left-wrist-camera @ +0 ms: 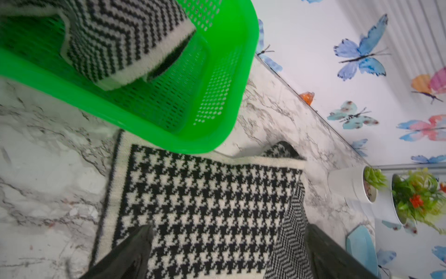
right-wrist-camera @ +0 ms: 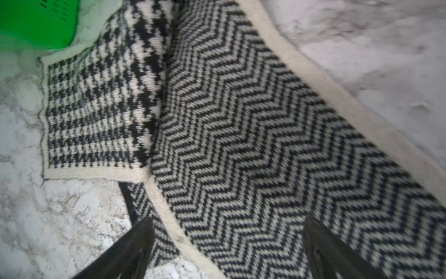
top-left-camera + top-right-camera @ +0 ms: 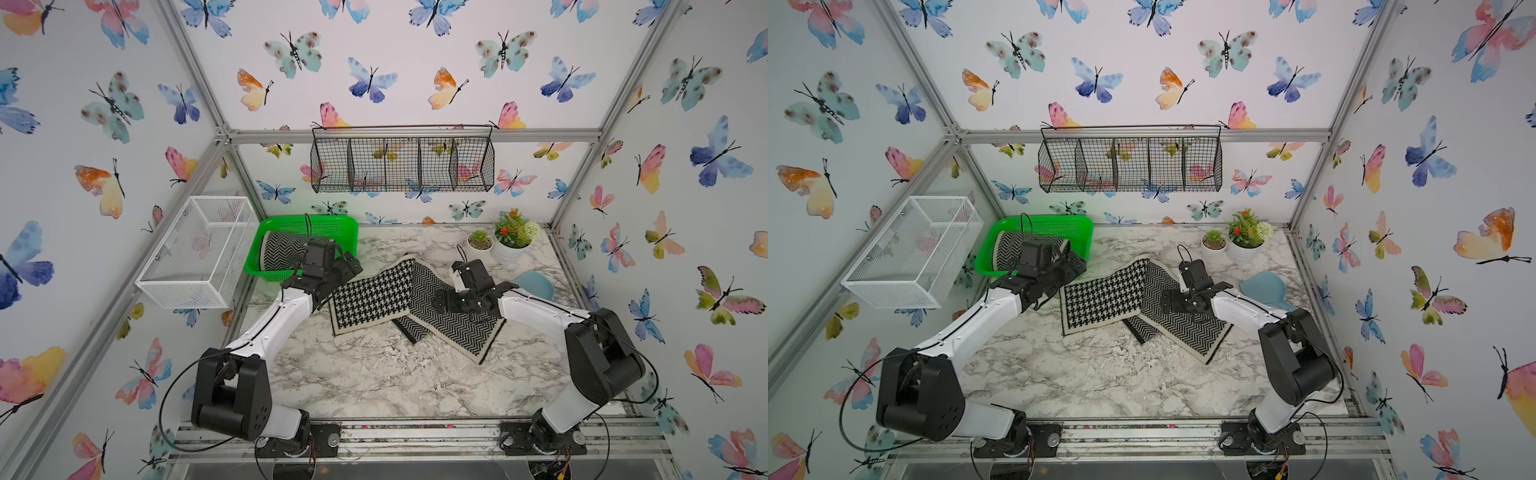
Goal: Roll up the scarf and place it into the basket
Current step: Place the scarf in the basket, then flatten out the scarf at the center of the board.
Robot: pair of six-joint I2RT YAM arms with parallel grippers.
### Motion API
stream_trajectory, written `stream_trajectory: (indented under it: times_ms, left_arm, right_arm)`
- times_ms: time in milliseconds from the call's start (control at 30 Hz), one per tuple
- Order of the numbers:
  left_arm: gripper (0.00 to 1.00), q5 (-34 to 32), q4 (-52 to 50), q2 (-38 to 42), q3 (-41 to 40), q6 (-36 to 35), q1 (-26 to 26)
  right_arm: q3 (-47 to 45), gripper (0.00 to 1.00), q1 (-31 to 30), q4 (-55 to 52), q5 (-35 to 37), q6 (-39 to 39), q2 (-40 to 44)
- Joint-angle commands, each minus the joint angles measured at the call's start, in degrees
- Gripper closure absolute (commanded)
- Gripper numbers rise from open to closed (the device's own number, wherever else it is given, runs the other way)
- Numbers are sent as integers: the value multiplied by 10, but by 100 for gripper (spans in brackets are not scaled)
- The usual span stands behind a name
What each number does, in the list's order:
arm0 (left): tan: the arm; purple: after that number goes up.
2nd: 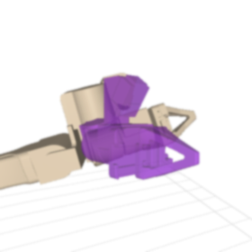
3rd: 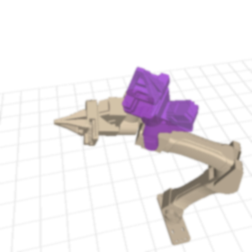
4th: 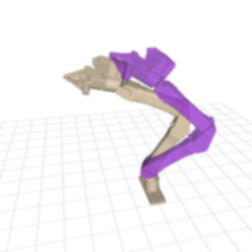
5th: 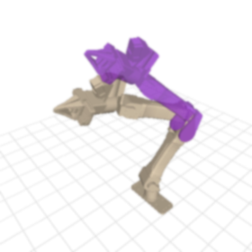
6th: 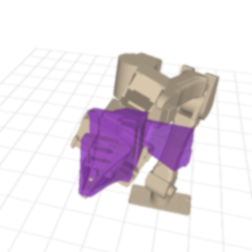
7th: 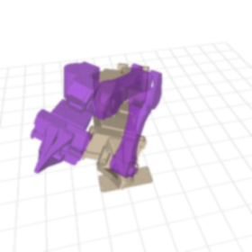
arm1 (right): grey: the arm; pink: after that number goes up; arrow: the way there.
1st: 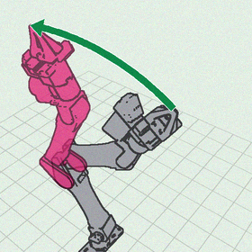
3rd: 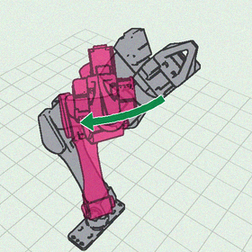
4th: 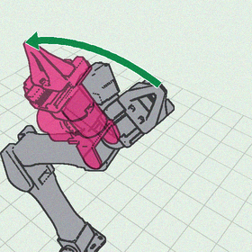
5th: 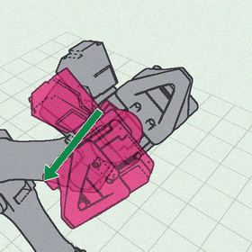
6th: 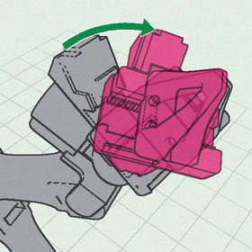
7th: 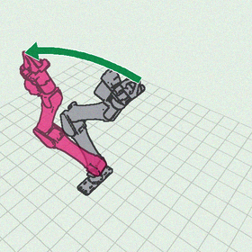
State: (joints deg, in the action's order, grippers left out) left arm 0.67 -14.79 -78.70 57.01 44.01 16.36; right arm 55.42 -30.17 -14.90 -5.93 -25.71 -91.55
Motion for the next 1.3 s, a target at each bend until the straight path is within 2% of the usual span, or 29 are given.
stream_trajectory:
  times_ms: [0,233,500,833,933,1000,1167,1200,1267]
  left_arm:
    - [1,-24,-3,40,-83,22,-1]
    - [0,-48,-17,57,-159,11,-11]
    - [4,-37,-10,-23,-159,-7,-14]
    - [11,-13,32,-83,-156,-15,-12]
    - [20,-7,41,-92,-156,-15,-12]
    - [44,3,50,-102,-156,-15,-11]
    - [68,25,58,-128,-145,-24,-9]
    - [73,27,60,-131,-143,-24,-9]
    - [78,27,63,-135,-142,-26,-8]
  right_arm:
    - [-37,2,5,-17,76,-45,55]
    - [-118,2,10,-47,154,-120,161]
    - [-164,4,26,-80,183,-168,173]
    - [-189,7,81,-42,124,-155,125]
    - [-188,8,85,-33,112,-149,104]
    - [-187,9,86,-24,98,-145,83]
    - [-182,13,90,-8,69,-141,39]
    - [-183,17,91,-4,64,-141,34]
    - [-186,34,92,3,59,-141,33]
